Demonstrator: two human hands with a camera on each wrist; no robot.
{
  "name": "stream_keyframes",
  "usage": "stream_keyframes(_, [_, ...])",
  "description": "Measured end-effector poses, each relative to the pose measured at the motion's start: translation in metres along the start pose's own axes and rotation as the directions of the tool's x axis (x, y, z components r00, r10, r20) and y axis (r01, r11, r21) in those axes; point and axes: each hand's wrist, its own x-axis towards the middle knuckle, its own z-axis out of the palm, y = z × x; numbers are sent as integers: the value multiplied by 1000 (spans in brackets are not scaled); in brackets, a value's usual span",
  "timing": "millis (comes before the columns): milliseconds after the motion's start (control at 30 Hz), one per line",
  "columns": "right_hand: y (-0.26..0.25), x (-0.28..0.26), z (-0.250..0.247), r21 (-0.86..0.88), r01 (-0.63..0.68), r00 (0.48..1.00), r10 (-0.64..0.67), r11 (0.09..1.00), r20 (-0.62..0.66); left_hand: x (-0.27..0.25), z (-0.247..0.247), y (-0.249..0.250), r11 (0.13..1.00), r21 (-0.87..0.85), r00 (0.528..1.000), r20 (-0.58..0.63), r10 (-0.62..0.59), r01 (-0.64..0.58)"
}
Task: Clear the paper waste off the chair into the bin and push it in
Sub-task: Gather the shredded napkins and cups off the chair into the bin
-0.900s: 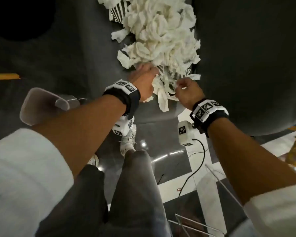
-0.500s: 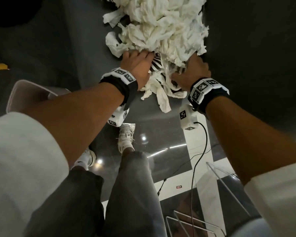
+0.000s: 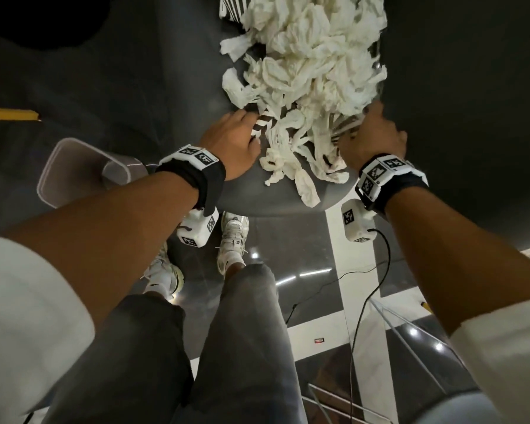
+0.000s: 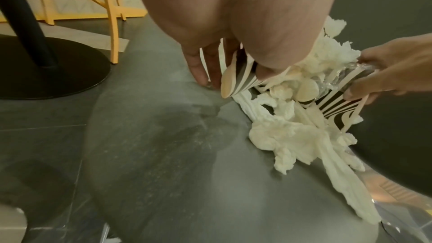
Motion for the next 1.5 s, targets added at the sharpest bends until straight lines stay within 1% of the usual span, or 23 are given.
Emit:
stream_keyframes(133, [-25, -34, -11, 68, 85, 992, -78, 994, -100, -20, -14, -15, 996, -86, 999, -26, -42, 40])
stream_keyframes(233, [-46, -57, -11, 26, 207, 973, -203, 978, -112, -35, -19, -31, 992, -104, 996, -44, -72, 67])
stream_keyframes(300, [-64, -69, -7, -31, 334, 936, -336, 942, -106, -46, -22, -44, 987, -127, 993, -56, -103, 95])
stream_keyframes(400, [-95, -85, 5, -62, 490, 869, -492, 870, -44, -63, -26, -62, 966, -202, 981, -69, -181, 164])
stream_keyframes(500, [-129, -100, 22, 31, 613, 789, -614, 790, 33, -78, -30, -84, 916, -310, 953, -85, -292, 253])
stream_keyframes(567, [-153, -110, 36, 127, 645, 751, -656, 754, 78, -88, -35, -105, 871, -366, 920, -85, -382, 328])
stream_keyframes(633, [-178, -119, 54, 220, 626, 746, -657, 748, 113, -103, -40, -130, 813, -412, 872, -80, -482, 412])
stream_keyframes(700, [-205, -126, 75, 314, 570, 761, -632, 760, 147, -119, -45, -159, 754, -443, 822, -63, -566, 485])
stream_keyframes(733, [-220, -128, 87, 369, 522, 774, -609, 769, 175, -128, -47, -175, 718, -453, 790, -47, -611, 529])
stream_keyframes(767, [-230, -129, 95, 417, 457, 791, -574, 785, 213, -134, -48, -187, 694, -472, 773, -42, -633, 543])
stream_keyframes(833, [-261, -132, 120, 470, 332, 802, -507, 818, 316, -149, -50, -221, 638, -520, 734, -31, -679, 568])
stream_keyframes(900, [-288, -134, 147, 479, 271, 793, -476, 835, 381, -160, -48, -253, 600, -518, 689, -29, -724, 609])
stream_keyframes(967, [-315, -138, 172, 481, 262, 783, -476, 837, 402, -170, -45, -283, 581, -528, 643, -83, -761, 619])
stream_keyframes(1000, [-328, -141, 185, 484, 257, 775, -477, 836, 414, -174, -43, -296, 552, -548, 618, -79, -782, 628])
stream_keyframes(1067, [-353, -147, 209, 498, 233, 757, -477, 835, 447, -182, -36, -321, 507, -576, 587, -58, -808, 641])
stream_keyframes(1133, [-375, -154, 232, 531, 173, 745, -463, 829, 480, -188, -30, -343, 472, -593, 563, -38, -825, 652])
stream_keyframes(1167, [-384, -155, 245, 550, 133, 741, -451, 824, 497, -191, -25, -357, 466, -609, 563, -38, -826, 642])
stream_keyframes(1233, [-398, -157, 268, 569, 73, 740, -427, 819, 519, -195, -16, -378, 429, -649, 573, 12, -820, 628])
stream_keyframes(1300, [-406, -158, 286, 596, 10, 736, -409, 803, 539, -196, -7, -396, 347, -716, 598, 123, -792, 606])
stream_keyframes(1333, [-409, -158, 292, 622, -35, 725, -408, 782, 555, -195, -3, -404, 304, -741, 616, 184, -766, 599])
stream_keyframes(1366, [-411, -157, 298, 643, -75, 710, -412, 762, 571, -194, -1, -408, 284, -748, 626, 219, -748, 600])
stream_keyframes(1433, [-411, -155, 306, 658, -114, 673, -429, 745, 602, -196, 0, -414, 313, -711, 625, 224, -748, 630])
stream_keyframes(1500, [-405, -151, 305, 625, -108, 643, -426, 773, 637, -201, -4, -412, 379, -641, 621, 197, -759, 667])
